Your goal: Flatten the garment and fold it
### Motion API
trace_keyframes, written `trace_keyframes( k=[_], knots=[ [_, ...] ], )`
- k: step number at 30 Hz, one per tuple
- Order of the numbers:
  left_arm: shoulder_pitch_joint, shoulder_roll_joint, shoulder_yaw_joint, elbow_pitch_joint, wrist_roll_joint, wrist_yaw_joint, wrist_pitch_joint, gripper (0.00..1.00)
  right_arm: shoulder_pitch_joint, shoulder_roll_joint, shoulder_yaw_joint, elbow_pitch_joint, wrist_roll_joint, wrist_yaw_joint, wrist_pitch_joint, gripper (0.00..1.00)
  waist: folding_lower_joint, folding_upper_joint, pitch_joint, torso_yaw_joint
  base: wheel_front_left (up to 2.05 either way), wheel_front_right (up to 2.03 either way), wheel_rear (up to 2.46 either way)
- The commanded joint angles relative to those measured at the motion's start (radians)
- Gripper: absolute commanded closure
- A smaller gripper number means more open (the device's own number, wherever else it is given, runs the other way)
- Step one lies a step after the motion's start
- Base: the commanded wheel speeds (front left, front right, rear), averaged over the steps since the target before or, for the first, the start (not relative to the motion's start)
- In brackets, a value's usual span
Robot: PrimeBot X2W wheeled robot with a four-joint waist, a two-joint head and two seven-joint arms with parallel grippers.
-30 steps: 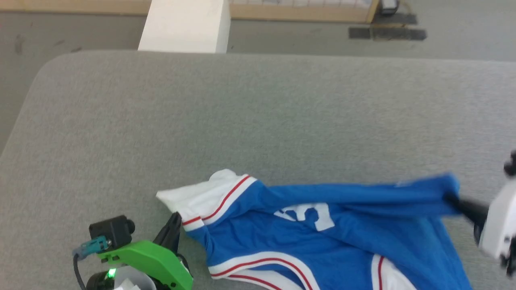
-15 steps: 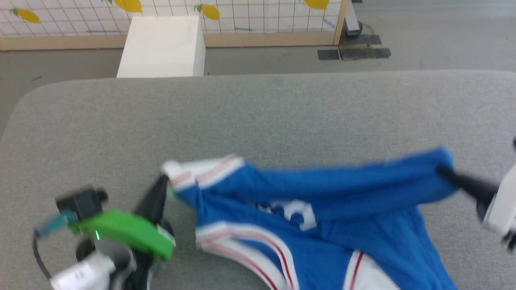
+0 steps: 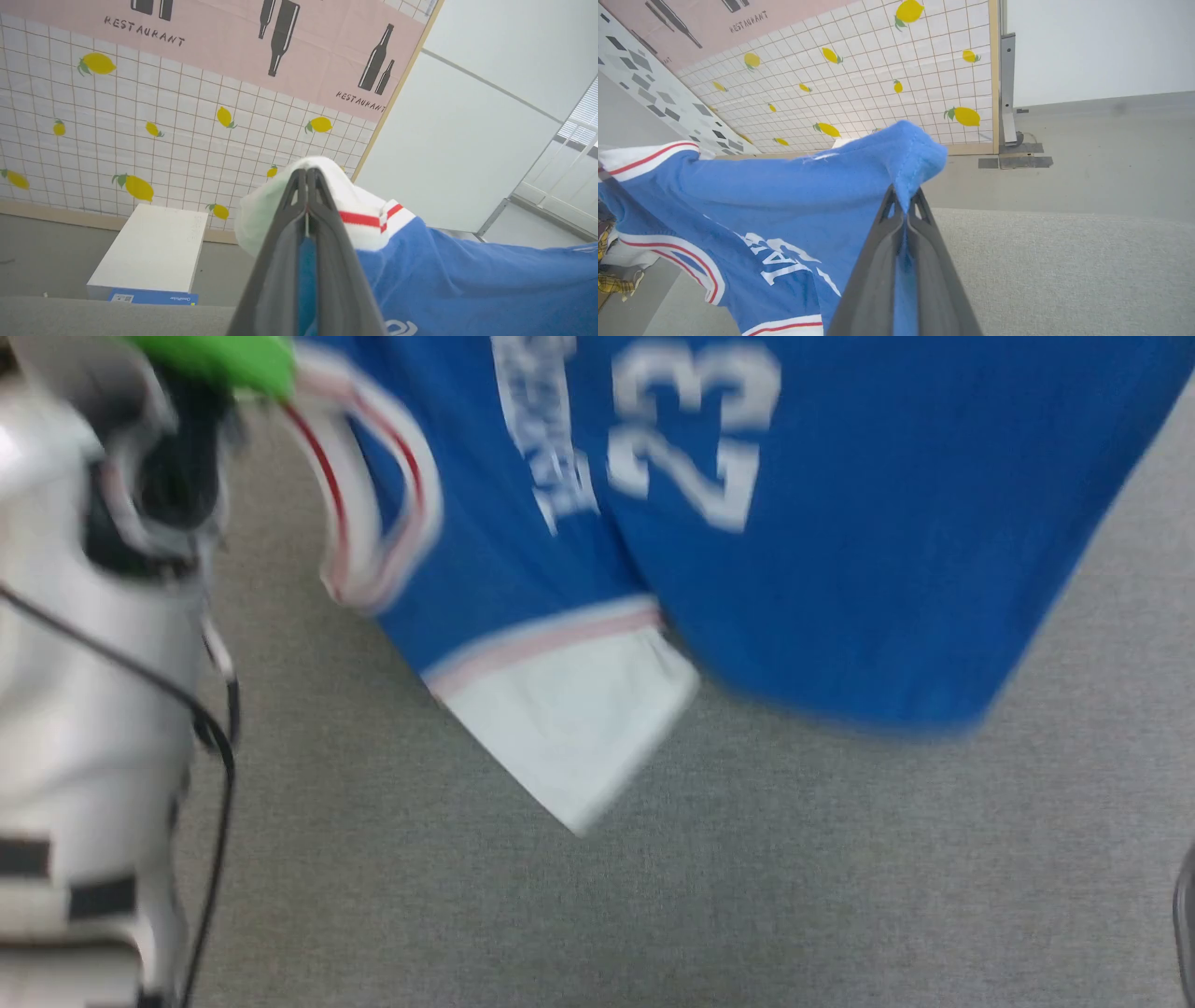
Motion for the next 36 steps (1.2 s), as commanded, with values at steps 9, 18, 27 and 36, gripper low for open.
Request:
trace_keyframes(
  k=[9, 18, 27, 36],
  knots=[
    [-0.453, 0.005, -0.002, 0.251, 0.134, 0.041, -0.095, 1.0, -0.398, 0.071, -0.027, 0.241, -0.195, -0.001, -0.296, 1.0, -0.0001, 0.0, 0.196, -0.027, 0.0, 0.0, 0.0],
    [-0.632, -0.021, 0.02, 0.39, 0.166, 0.023, -0.284, 1.0, -0.539, 0.075, -0.041, 0.387, -0.212, -0.001, -0.495, 1.0, -0.0001, 0.0, 0.259, -0.026, 0.0, 0.0, 0.0],
    [-0.505, -0.053, -0.003, 0.48, 0.117, -0.088, -0.354, 1.0, -0.406, 0.033, 0.015, 0.444, -0.095, -0.001, -0.532, 1.0, -0.0001, 0.0, 0.231, 0.007, 0.0, 0.0, 0.0],
    [-0.09, -0.059, 0.02, 0.33, 0.022, -0.161, -0.42, 1.0, -0.039, -0.002, 0.1, 0.34, 0.15, -0.001, -0.553, 1.0, -0.0001, 0.0, 0.078, 0.029, 0.0, 0.0, 0.0]
  ],
)
